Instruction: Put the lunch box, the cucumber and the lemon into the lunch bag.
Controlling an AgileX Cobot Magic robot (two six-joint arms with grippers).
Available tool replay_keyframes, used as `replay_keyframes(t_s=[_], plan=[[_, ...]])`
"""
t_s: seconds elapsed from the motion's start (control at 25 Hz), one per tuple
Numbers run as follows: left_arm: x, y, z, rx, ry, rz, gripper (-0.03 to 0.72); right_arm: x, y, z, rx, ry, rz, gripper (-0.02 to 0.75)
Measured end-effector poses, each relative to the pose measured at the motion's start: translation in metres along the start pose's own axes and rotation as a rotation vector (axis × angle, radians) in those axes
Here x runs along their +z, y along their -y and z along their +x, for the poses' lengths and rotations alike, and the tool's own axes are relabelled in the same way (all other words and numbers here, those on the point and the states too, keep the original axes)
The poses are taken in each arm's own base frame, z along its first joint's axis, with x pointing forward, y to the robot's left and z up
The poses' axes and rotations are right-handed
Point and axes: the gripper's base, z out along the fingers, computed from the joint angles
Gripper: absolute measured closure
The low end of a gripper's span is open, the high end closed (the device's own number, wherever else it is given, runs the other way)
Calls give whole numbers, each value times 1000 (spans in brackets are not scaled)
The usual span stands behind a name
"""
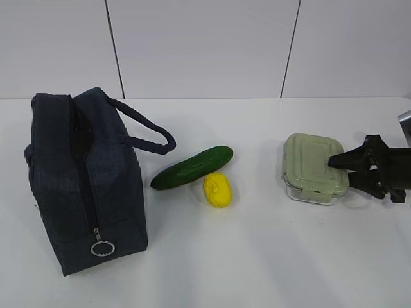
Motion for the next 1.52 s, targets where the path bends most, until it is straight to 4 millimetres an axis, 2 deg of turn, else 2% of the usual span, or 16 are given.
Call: replay_keyframes(t_s=[1.52], plan=[[0,0,0,0,0,0,452,0,-1,1,-23,-12,-18,338]])
